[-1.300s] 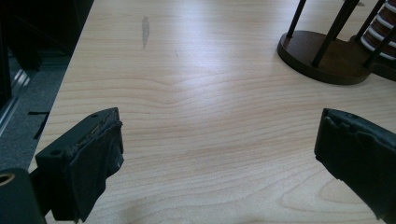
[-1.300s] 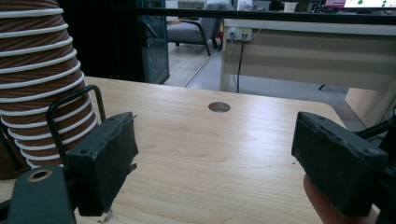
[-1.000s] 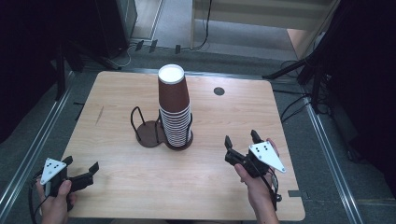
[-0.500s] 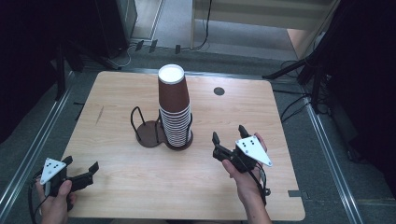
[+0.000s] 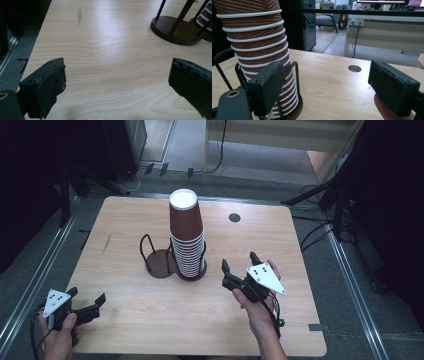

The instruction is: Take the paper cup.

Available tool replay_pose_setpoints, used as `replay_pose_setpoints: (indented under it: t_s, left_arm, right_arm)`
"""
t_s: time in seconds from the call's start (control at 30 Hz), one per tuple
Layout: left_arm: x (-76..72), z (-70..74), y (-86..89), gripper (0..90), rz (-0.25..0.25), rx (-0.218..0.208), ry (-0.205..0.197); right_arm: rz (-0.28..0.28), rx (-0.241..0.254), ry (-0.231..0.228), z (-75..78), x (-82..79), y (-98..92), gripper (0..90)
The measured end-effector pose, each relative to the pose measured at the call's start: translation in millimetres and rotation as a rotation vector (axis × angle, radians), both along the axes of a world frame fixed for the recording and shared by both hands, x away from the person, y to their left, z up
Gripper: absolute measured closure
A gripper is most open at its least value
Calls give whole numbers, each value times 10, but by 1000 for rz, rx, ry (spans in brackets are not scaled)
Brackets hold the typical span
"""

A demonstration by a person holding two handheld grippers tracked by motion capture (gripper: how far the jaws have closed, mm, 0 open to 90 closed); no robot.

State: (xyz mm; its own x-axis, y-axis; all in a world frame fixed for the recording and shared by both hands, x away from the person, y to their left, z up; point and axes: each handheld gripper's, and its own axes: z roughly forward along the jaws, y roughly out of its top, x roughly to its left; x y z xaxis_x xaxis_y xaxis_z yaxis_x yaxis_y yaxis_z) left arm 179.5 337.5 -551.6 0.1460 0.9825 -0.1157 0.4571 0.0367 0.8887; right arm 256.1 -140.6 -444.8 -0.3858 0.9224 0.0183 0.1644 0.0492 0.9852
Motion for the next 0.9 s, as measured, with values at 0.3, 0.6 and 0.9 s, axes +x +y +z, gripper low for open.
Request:
replay_pose_setpoints:
  t_s: [0.3, 0.6, 0.9]
  left_arm:
    - [0, -1, -6, 17, 2, 0, -1]
    - [1, -1, -9, 17, -1, 2, -1]
    - [2, 1, -9, 17, -8, 9, 2]
  right_arm:
    - [21, 14, 4, 48, 16, 69, 137]
    - [41, 29, 9, 63, 30, 162, 137]
    - [60, 45, 6, 105, 51, 282, 137]
